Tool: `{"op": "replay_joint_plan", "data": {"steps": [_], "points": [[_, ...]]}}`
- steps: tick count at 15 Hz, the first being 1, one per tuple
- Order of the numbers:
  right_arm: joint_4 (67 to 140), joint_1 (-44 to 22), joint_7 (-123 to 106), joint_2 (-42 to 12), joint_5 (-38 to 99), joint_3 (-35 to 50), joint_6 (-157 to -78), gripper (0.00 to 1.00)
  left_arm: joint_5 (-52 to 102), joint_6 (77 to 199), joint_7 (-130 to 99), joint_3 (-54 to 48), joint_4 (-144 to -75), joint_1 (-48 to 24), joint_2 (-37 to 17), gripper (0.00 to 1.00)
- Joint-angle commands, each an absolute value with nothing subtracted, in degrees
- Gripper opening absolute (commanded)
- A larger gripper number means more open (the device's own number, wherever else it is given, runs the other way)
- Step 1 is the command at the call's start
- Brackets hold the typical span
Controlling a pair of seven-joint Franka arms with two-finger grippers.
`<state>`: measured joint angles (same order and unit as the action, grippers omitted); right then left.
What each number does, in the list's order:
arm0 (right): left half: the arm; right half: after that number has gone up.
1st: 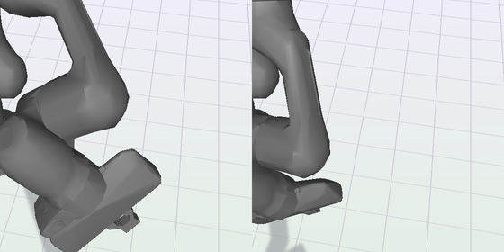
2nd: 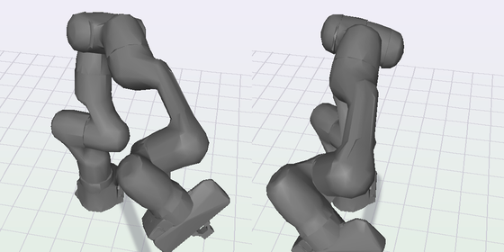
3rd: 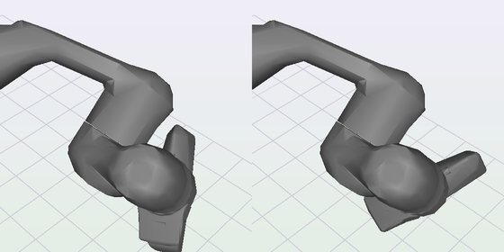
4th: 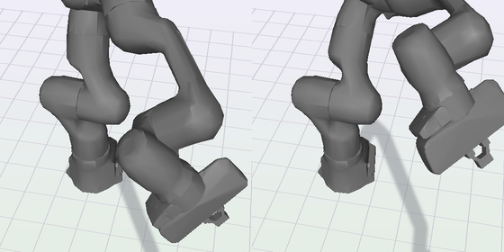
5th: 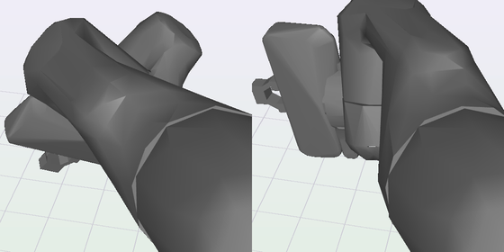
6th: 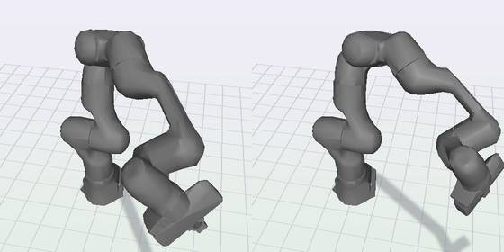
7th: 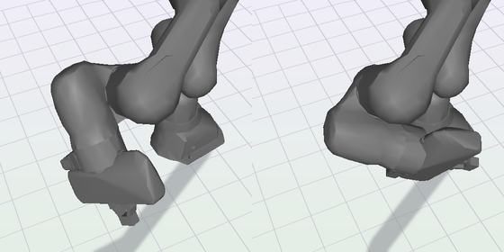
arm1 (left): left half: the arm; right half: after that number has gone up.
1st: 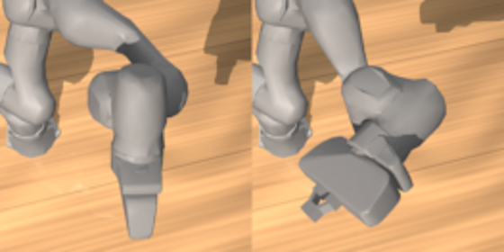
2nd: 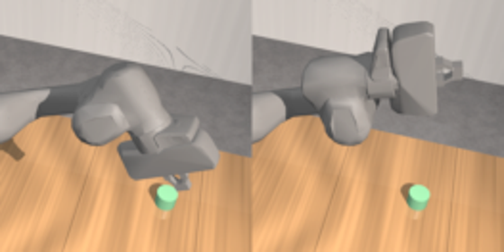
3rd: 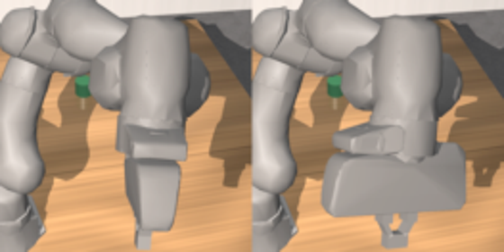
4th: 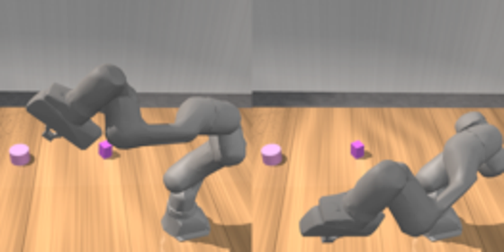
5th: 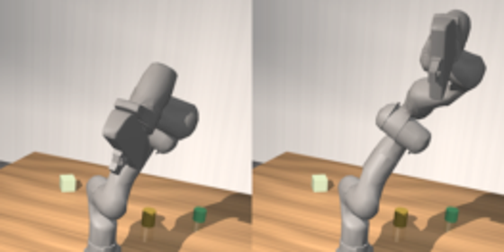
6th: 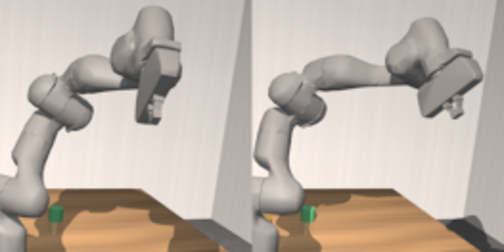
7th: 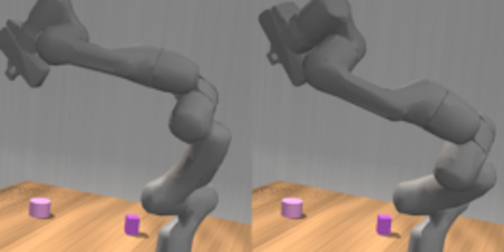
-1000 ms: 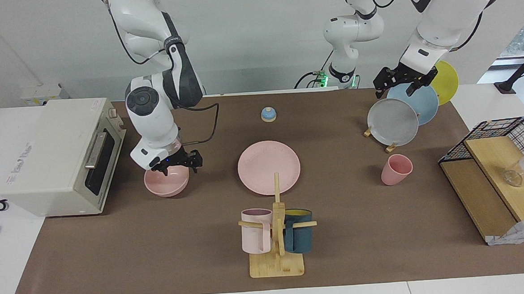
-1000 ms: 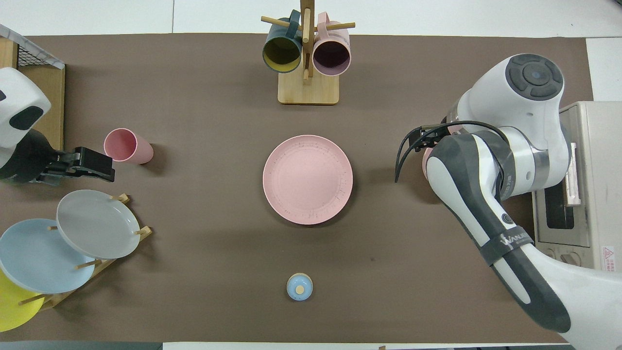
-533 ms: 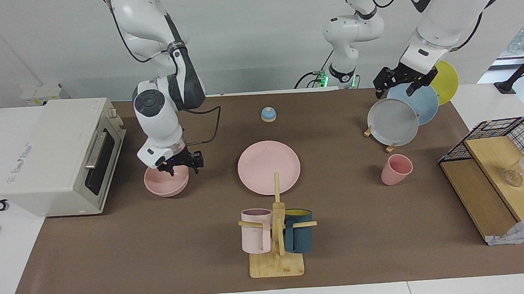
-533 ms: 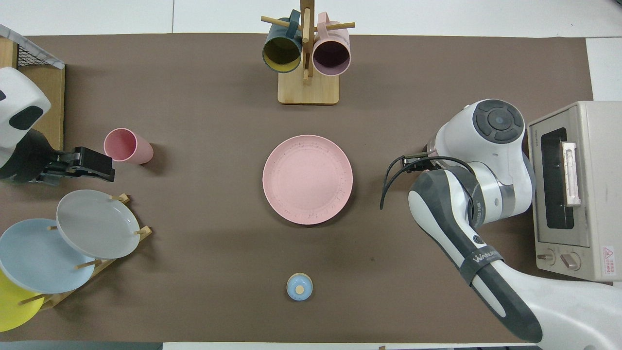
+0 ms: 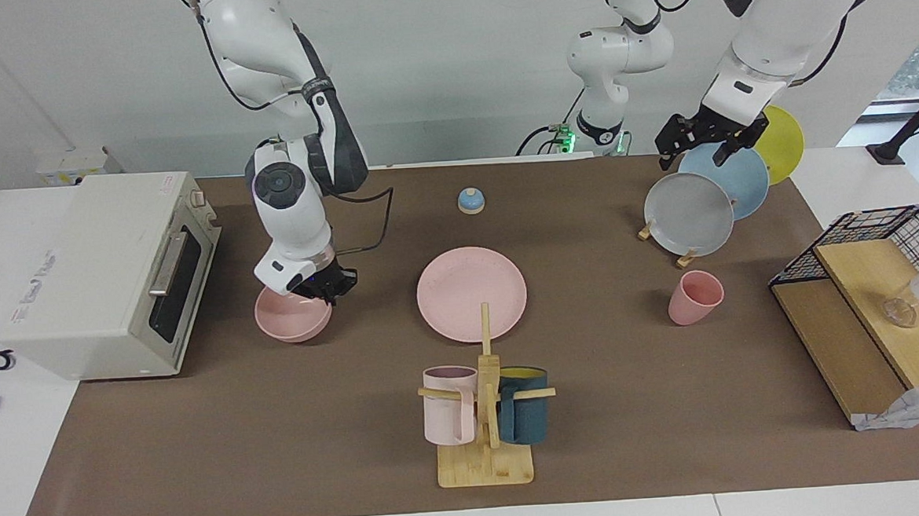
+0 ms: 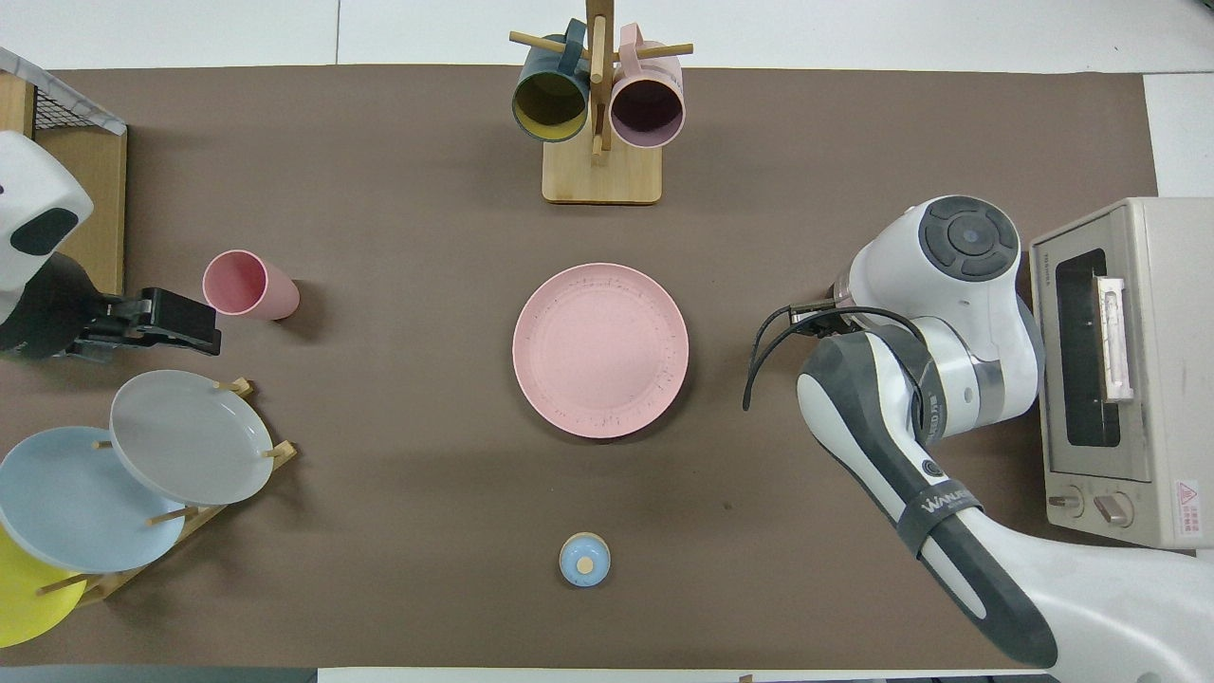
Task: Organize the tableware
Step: 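Carry the pink bowl with the right gripper over the pink plate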
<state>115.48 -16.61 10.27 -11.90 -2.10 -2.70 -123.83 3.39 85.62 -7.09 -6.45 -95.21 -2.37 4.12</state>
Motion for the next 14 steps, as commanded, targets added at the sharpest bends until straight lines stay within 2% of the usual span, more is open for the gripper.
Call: {"op": "replay_joint_plan", "data": {"steps": [1,4,6,9,11,14], "points": [[109.9,-20.6,11.0,-12.7,-4.1,-2.5,-117.5,0.00,3.8,86.1,-6.8,-6.3,-96.3,-2.0,5.4,1.00],[91.9,-26.4,19.2,-19.9,-4.0,-2.5,-102.9,0.00,3.8,86.7,-7.0,-6.3,-96.3,-1.1,5.4,1.00],[81.6,-31.8,26.4,-26.2,-4.1,-2.5,-97.8,0.00,3.8,88.6,-6.8,-6.3,-96.5,-0.4,5.3,1.00],[74.5,-35.4,35.3,-31.6,-2.4,-0.5,-99.7,0.00,3.9,90.7,-6.7,-6.3,-96.7,-0.2,4.6,1.00],[73.4,-36.1,41.3,-34.2,-2.1,1.2,-105.8,0.00,3.9,92.8,-6.5,-6.3,-96.6,1.3,2.6,1.00],[73.7,-36.0,41.9,-34.5,-1.3,2.1,-109.9,0.00,4.0,98.7,-6.5,-6.3,-96.9,1.5,-2.8,1.00]]}}
